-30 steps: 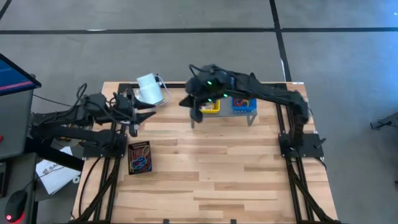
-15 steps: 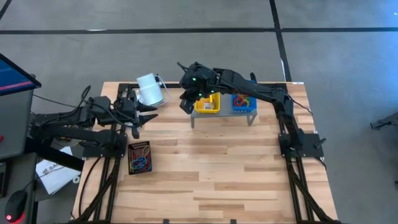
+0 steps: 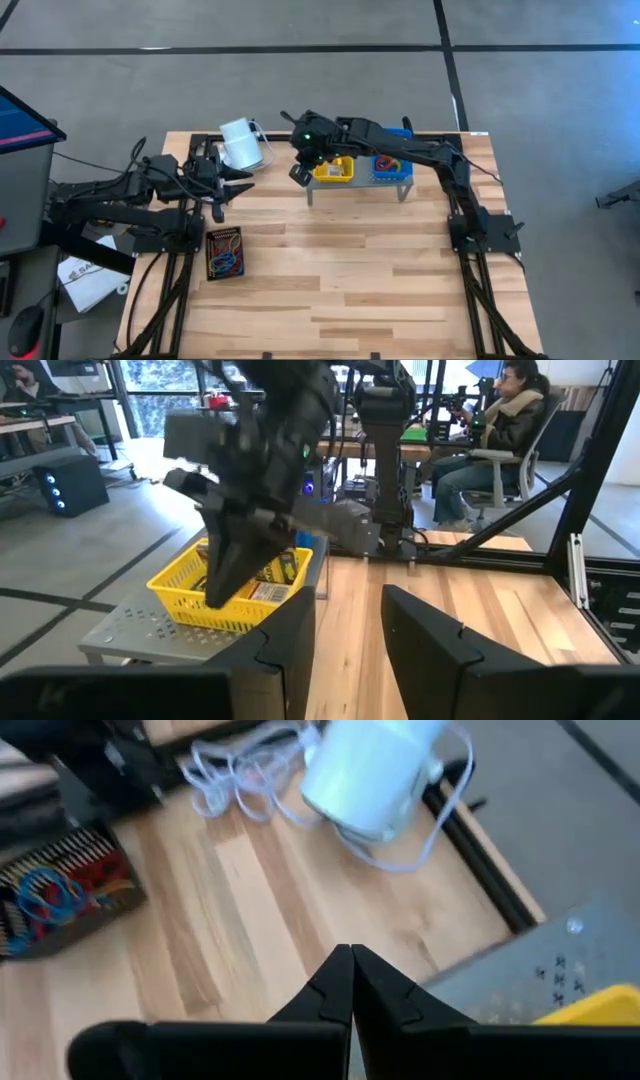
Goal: Pick & Place Office Desk Supplies
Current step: Put the yellow bin on the shelf
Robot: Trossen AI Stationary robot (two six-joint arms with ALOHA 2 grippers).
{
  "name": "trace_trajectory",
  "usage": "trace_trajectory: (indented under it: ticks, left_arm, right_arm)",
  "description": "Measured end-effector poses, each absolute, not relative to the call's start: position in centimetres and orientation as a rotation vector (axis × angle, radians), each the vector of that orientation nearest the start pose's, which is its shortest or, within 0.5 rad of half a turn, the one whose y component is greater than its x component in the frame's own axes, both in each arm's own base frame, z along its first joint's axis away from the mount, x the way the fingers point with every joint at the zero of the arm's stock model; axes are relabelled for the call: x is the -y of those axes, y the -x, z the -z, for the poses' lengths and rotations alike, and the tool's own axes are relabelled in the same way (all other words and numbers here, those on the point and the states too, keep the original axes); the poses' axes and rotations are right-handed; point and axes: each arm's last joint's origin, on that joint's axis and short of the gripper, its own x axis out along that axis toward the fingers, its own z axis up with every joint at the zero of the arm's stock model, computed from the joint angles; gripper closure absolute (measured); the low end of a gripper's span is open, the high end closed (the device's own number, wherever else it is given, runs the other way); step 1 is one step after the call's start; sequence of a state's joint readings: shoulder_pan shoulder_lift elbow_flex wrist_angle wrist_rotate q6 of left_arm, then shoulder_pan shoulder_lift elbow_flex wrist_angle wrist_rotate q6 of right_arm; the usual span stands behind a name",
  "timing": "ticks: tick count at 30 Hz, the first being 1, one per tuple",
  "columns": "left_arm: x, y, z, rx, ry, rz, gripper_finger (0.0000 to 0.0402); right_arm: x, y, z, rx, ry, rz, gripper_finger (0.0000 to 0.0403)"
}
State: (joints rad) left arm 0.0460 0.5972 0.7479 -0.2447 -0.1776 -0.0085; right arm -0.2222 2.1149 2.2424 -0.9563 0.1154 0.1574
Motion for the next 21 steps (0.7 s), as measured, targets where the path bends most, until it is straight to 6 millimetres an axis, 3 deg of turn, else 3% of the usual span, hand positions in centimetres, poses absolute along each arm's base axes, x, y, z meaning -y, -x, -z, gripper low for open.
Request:
trace_trajectory:
  ticks: [11, 21]
  left_arm:
    - [-1.1, -13.0, -33.9, -0.092, 0.011, -0.225, 0.0289]
    - [-1.1, -13.0, -33.9, -0.093, 0.010, -0.224, 0.0289]
  right_arm:
    - [10.6, -45.4, -31.5, -0.946, -0.134, 0.472, 0.0403]
    - [10.8, -44.9, -31.3, -0.998, -0.084, 0.555, 0.0403]
